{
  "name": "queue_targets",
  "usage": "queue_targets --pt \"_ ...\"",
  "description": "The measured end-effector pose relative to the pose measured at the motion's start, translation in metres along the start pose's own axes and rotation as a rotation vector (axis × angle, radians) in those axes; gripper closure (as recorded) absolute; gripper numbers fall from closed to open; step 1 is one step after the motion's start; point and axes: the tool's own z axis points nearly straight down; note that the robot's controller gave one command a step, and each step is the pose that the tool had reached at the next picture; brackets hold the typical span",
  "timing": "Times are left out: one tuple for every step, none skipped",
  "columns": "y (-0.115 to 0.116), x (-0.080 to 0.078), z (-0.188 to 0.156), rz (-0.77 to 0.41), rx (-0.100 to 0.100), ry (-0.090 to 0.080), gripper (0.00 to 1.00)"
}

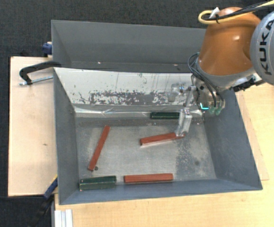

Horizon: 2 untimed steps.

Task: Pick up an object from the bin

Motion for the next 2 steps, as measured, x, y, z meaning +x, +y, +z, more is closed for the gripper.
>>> queue_targets --pt "0.0 -0.002 -0.005 0.0 0.0 -0.009 0.0" --pt "-0.007 -0.006 0.046 -0.007 0.0 -0.014 0.0"
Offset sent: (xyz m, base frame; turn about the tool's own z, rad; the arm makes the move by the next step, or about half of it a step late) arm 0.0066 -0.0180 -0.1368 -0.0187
